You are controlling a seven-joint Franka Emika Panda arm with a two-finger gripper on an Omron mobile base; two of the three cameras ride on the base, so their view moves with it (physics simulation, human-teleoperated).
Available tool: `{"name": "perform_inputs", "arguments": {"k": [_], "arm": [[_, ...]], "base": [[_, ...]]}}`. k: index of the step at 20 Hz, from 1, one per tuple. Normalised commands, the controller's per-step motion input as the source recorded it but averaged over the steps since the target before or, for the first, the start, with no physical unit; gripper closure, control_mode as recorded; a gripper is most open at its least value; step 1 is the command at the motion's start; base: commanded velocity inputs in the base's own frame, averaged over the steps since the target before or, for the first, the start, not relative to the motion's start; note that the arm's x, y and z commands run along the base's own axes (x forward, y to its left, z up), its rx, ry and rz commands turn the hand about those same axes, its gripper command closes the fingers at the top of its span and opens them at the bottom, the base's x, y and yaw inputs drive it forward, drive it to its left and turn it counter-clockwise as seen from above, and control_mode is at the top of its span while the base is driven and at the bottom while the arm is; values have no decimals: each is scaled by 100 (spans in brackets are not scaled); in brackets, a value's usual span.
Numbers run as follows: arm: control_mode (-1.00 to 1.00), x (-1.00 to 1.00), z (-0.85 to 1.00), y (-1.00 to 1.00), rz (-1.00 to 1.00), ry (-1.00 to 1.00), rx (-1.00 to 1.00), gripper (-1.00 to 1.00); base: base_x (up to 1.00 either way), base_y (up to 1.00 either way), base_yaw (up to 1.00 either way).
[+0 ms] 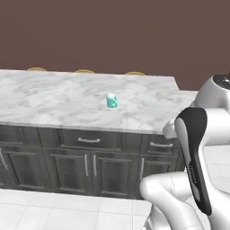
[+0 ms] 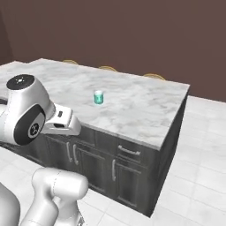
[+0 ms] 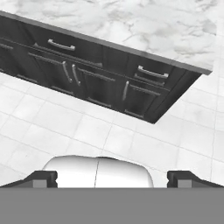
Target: Pick the mug and mug and place them in the sink. Then turn on the water.
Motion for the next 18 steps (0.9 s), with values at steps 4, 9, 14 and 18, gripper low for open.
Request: {"name": "perform_inputs", "arguments": {"k": [4, 9, 14, 18], "arm": [[100, 0, 0, 0, 0, 0, 0, -100], [100, 0, 0, 0, 0, 0, 0, -100], [100, 0, 0, 0, 0, 0, 0, -100], [100, 0, 0, 0, 0, 0, 0, -100]], "base": [[11, 24, -37], [24, 32, -36], [39, 24, -29], [57, 10, -19]]}}
